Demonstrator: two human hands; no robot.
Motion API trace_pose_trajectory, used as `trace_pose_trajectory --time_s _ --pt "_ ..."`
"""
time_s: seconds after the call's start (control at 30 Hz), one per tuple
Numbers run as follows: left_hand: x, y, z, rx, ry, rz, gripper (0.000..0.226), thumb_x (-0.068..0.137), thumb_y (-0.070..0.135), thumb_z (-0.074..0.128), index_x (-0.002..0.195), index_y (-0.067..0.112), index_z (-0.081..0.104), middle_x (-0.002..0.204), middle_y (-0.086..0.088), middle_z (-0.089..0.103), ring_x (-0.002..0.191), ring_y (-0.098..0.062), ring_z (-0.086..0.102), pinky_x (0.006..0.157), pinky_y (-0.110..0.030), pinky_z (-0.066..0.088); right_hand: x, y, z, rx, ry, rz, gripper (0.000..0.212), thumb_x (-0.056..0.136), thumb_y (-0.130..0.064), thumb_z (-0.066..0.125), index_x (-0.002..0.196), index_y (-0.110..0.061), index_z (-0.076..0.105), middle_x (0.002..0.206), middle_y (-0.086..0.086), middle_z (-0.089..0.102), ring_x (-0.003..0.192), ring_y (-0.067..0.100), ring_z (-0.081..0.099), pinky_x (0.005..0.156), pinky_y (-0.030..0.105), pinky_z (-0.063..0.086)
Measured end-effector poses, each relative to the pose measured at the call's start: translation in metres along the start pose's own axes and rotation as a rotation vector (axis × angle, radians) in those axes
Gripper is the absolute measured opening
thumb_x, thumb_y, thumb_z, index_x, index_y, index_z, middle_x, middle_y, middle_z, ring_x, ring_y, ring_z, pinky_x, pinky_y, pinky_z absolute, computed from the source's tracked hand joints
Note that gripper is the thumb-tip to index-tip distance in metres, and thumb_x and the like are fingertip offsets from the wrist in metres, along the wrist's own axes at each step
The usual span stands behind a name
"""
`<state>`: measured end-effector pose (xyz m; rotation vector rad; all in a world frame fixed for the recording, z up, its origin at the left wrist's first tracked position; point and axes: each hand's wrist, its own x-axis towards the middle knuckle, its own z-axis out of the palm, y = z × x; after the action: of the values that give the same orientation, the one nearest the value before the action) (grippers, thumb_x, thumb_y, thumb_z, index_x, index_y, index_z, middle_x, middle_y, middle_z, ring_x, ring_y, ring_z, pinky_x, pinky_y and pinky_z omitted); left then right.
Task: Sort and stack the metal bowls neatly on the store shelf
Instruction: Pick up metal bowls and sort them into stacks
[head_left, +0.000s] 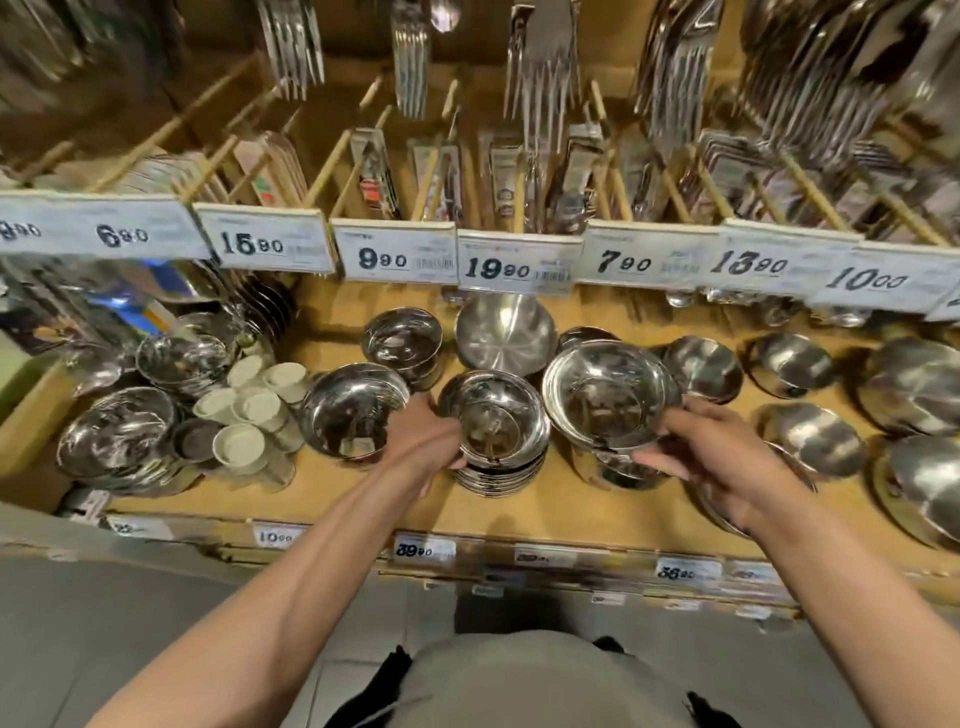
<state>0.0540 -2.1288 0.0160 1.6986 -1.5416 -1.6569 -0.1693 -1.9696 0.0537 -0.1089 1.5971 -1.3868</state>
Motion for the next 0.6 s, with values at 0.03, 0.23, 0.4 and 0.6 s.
trace_pose_trajectory --time_s 0.03,0.23,0.4,0.6 --pt "-0.001 -0.001 0.0 -0.009 -0.004 0.004 0.031 0.089 -0.003 0.068 0.104 0.018 0.051 0.096 -0.004 0.065 0.084 -0.022 0.073 0.073 -0.032 0.064 0.001 0.001 0.001 -0.004 -0.005 0.0 0.014 0.092 0.009 0.057 0.096 -0.001 0.065 0.079 0.016 0.078 0.075 0.025 0.078 0.052 0.022 0.06" --pt "-0.005 -0.002 -0.004 0.085 0.039 0.028 0.029 0.09 -0.002 0.065 0.096 0.021 0.048 0.088 0.002 0.063 0.07 -0.012 0.068 0.047 -0.015 0.05 0.001 0.004 0.01 -0.067 -0.009 -0.023 0.011 0.09 0.008 0.058 0.094 0.0 0.063 0.081 0.017 0.078 0.08 0.027 0.078 0.065 0.033 0.064" --pt "-0.001 -0.005 -0.005 0.08 0.034 0.01 0.026 0.09 -0.004 0.064 0.098 0.018 0.051 0.086 0.001 0.062 0.072 -0.017 0.072 0.061 -0.026 0.062 -0.001 0.008 0.024 -0.093 -0.034 -0.013 0.014 0.091 0.008 0.057 0.102 0.003 0.065 0.093 0.024 0.077 0.087 0.031 0.078 0.067 0.033 0.063" --pt "0.001 -0.005 -0.007 0.101 0.03 0.006 0.038 0.094 0.002 0.062 0.132 0.008 0.059 0.093 0.001 0.065 0.072 -0.015 0.071 0.054 -0.02 0.058 -0.005 0.012 0.037 -0.102 -0.062 0.021 0.024 0.093 0.008 0.055 0.115 0.005 0.065 0.106 0.028 0.074 0.093 0.035 0.072 0.061 0.027 0.064"
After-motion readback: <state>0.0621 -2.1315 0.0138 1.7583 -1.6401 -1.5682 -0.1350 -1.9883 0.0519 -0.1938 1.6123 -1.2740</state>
